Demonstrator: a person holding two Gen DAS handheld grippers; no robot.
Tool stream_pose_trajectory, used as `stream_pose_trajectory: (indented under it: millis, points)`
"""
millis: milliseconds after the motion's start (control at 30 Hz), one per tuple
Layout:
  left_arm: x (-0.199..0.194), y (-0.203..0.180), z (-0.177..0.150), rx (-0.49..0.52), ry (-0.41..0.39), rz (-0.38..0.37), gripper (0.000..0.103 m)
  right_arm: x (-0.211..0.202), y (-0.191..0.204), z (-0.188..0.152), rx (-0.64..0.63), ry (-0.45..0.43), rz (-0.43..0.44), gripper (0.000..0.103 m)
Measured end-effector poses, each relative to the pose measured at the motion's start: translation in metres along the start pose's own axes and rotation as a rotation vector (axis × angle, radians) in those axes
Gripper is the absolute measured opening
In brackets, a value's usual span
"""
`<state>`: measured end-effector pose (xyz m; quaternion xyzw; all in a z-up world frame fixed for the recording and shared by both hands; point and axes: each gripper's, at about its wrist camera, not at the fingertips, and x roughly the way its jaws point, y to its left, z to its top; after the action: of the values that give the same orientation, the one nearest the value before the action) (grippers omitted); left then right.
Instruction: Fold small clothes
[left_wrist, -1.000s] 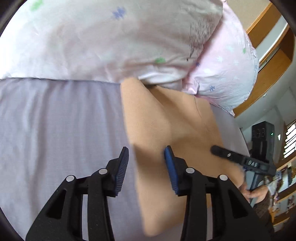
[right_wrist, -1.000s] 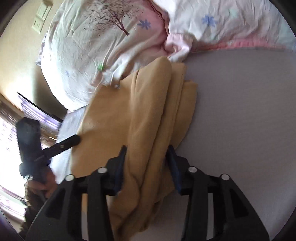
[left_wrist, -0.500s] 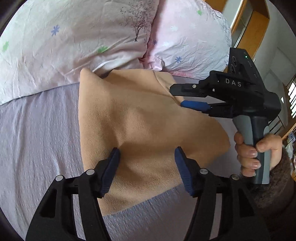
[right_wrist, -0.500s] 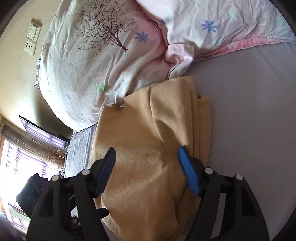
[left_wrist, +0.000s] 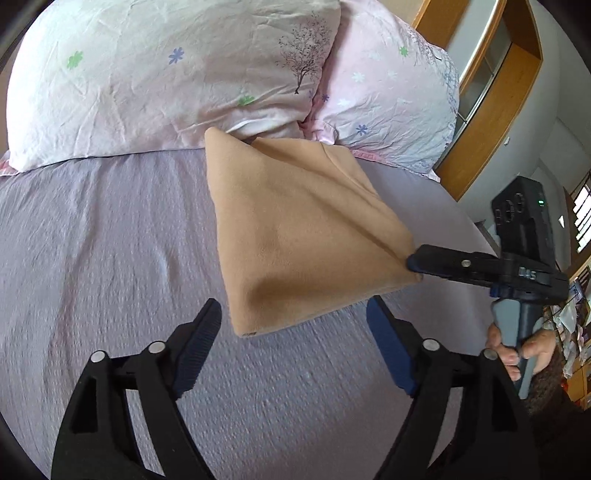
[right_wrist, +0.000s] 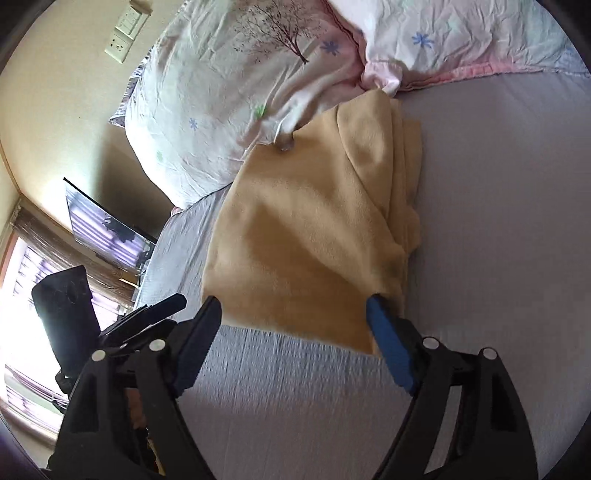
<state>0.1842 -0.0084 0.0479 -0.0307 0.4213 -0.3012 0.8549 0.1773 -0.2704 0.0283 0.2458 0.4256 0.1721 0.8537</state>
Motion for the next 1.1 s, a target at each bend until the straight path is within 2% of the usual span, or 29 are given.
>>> stream_pose_trajectory:
  millis: [33,67,100,167,233,267,500,567,733,867,1100]
  points:
    - [-0.003,0.0,-0.003,0.0,-0.007,0.03,0.093,-0.011,0.007,-0.004,-0.034,-0.035,-0.05,0.098]
    - [-0.005,-0.001,-0.006,0.0,-0.011,0.076,0.096,-0.02,0.013,-0.008,-0.059,-0.067,-0.124,0.101]
    - [-0.007,-0.002,-0.009,0.0,-0.013,0.13,0.102,-0.021,0.017,-0.011,-0.075,-0.085,-0.19,0.101]
    - [-0.007,-0.004,-0.014,0.001,-0.011,0.226,0.102,-0.025,0.016,-0.021,-0.107,-0.086,-0.34,0.101]
    - [-0.001,-0.003,-0.017,-0.004,0.022,0.287,0.102,-0.011,0.018,-0.028,-0.129,-0.075,-0.436,0.101]
    - [0.004,-0.003,-0.018,-0.005,0.043,0.305,0.102,-0.007,0.019,-0.03,-0.133,-0.069,-0.455,0.101]
    - [0.031,0.003,-0.028,-0.011,0.154,0.364,0.102,0.032,0.018,-0.049,-0.185,0.034,-0.548,0.101]
    - [0.034,0.0,-0.031,0.015,0.153,0.398,0.102,0.038,0.02,-0.052,-0.198,0.041,-0.548,0.101]
    - [0.031,-0.002,-0.031,0.024,0.135,0.398,0.102,0.046,0.027,-0.058,-0.227,0.056,-0.583,0.101]
    - [0.029,-0.003,-0.032,0.031,0.103,0.399,0.102,0.044,0.026,-0.06,-0.215,0.052,-0.581,0.101]
    - [0.028,-0.003,-0.031,0.032,0.095,0.398,0.102,0.043,0.026,-0.06,-0.212,0.045,-0.583,0.101]
